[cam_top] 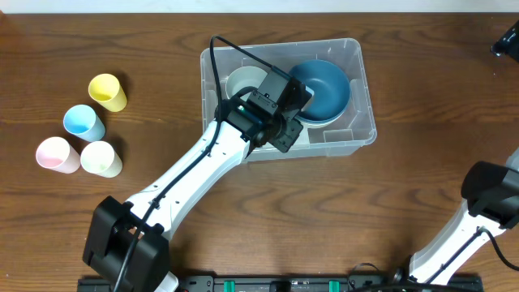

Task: Pack container
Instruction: 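Carry the yellow cup into the bin and drop it into the mint cup, then move the left gripper back to the second yellow cup and grasp it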

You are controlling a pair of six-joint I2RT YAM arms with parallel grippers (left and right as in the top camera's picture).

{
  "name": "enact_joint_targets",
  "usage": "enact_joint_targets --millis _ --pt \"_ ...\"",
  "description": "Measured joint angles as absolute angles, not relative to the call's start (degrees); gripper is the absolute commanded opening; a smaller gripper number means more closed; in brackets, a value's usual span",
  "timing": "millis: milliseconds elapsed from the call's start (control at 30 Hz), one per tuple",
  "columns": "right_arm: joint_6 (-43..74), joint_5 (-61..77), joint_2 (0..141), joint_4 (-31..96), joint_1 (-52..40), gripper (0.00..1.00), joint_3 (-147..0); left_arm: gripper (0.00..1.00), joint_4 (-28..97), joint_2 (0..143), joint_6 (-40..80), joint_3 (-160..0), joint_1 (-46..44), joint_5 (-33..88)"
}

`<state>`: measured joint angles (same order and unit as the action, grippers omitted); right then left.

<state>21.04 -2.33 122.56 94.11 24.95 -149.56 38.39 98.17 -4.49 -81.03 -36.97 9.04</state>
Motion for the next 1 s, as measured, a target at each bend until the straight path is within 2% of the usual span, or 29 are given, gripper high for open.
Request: enact_joint_targets --millis 100,333,467,767,1000 --pt "21.04 -2.35 122.56 94.11 24.95 0.99 -149.56 0.59 38.28 98.17 -4.45 -81.03 -36.97 9.04" --pt "21.06 -2.35 122.56 94.08 24.95 0.99 -149.56 0.61 37.65 98.13 -4.32 -81.43 -36.36 8.16" --pt "21.06 -2.35 122.56 94.08 24.95 0.99 -149.56 0.61 41.56 96.31 -3.33 -84.68 -32.12 6.39" --pt "21.06 -2.35 122.56 94.08 24.95 0.99 -149.56 0.61 53.08 83.33 0.32 -89.93 -8.86 -1.3" --pt "21.06 -2.35 122.56 94.11 24.95 0.99 -149.56 0.62 66.89 85.95 9.28 -89.3 6.11 -3.38"
